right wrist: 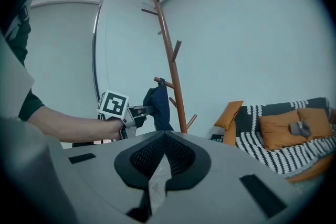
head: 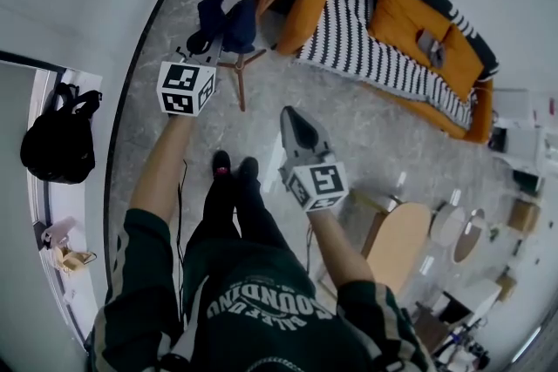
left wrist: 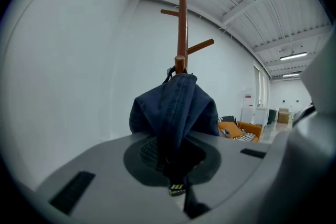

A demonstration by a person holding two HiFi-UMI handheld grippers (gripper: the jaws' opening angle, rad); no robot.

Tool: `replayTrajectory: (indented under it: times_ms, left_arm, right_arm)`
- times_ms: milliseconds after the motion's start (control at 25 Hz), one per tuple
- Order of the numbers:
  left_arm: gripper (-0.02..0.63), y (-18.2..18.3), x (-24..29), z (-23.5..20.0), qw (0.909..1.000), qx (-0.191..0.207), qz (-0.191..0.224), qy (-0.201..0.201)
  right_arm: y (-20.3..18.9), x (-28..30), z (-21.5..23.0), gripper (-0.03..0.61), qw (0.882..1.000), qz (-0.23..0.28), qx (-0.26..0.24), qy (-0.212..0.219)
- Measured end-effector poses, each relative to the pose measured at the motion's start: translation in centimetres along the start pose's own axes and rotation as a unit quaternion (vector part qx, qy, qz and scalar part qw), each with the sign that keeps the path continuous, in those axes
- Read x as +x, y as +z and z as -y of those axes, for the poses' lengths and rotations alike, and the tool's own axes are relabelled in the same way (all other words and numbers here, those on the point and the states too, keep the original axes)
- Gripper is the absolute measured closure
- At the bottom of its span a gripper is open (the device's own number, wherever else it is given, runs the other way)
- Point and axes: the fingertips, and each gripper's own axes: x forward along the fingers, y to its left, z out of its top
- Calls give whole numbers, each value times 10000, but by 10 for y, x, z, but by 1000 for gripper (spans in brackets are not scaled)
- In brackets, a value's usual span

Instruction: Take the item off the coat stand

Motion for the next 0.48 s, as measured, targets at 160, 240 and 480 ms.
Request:
replayTrajectory:
  times_ms: [160, 240, 480]
  left_arm:
    - [606, 5, -9, -3, 10000, 1, 0, 38]
    - [607, 10, -14, -4, 10000, 2, 21, 52]
    - [607, 16, -32, -10, 9999, 10, -26, 118]
  right_arm:
    - [3, 0, -2, 580, 10000, 24, -18, 14]
    - [5, -1, -3, 580, 10000, -19, -50, 18]
    - [16, -3, -3, 580, 9999, -69, -123, -25]
